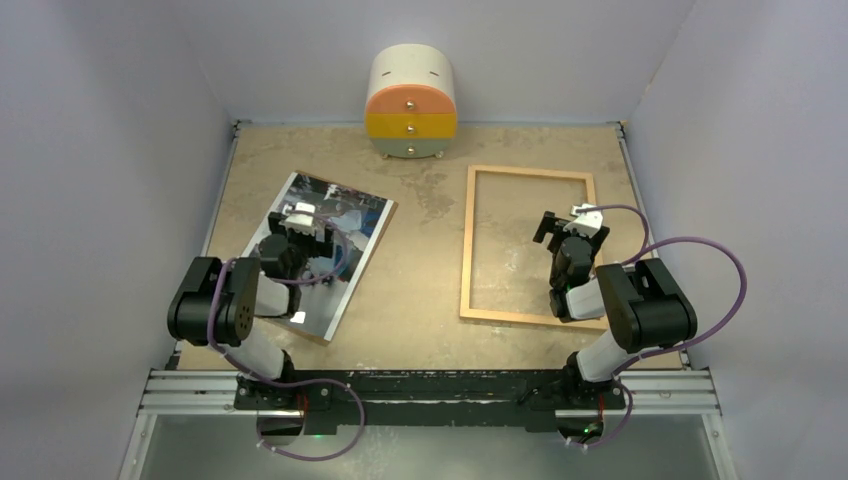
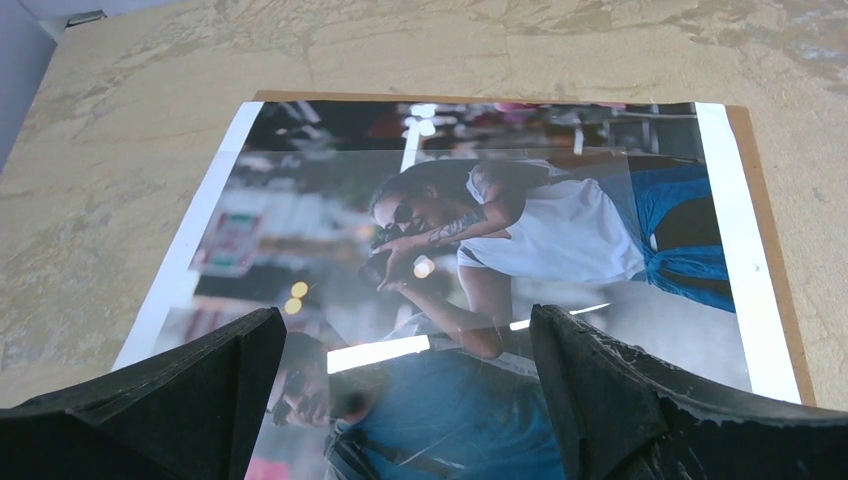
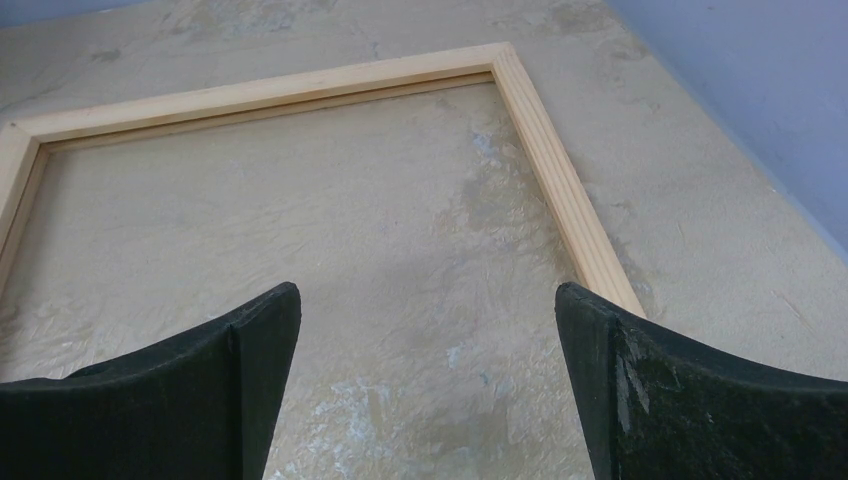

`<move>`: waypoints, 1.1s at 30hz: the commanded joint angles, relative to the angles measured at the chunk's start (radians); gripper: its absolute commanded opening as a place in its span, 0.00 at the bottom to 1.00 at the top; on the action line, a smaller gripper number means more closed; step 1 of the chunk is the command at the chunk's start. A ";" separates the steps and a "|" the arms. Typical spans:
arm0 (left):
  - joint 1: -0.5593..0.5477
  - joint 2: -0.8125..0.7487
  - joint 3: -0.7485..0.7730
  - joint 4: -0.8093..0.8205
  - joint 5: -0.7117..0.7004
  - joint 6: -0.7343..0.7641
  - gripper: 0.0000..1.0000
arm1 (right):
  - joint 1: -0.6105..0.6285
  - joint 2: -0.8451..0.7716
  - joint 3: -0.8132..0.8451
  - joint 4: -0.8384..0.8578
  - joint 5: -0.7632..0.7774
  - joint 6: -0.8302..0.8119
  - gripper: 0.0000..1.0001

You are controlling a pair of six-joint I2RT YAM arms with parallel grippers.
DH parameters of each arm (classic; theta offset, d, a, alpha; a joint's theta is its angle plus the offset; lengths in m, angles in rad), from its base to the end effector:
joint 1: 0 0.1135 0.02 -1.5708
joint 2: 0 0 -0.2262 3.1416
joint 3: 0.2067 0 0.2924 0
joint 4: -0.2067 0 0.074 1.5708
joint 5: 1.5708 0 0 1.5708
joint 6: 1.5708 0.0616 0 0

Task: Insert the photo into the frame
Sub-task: Turn over the photo frame at the center of the board.

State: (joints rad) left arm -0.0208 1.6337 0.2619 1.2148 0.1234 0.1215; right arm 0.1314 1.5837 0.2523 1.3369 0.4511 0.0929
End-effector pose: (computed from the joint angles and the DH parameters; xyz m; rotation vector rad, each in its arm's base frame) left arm 0.2829 -0.0135 0.0495 0.2133 1.7135 -0.0323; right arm 0.2796 0.0099 0.0766 0.3232 1.5349 -0.1765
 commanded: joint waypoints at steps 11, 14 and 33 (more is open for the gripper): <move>0.088 -0.216 0.695 -1.222 0.071 0.056 1.00 | -0.004 -0.171 -0.028 -0.105 0.080 0.047 0.99; 0.095 -0.206 0.768 -1.369 0.106 0.058 1.00 | -0.029 -0.295 0.219 -0.733 0.256 0.302 0.99; 0.123 -0.237 0.853 -1.661 0.245 0.059 1.00 | 0.370 0.108 0.956 -1.501 -0.088 0.335 0.95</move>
State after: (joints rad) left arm 0.0959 1.4117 1.0870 -0.3805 0.3279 0.1604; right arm 0.4065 1.6325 1.1229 0.0391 0.2539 0.4374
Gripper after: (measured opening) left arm 0.996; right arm 0.977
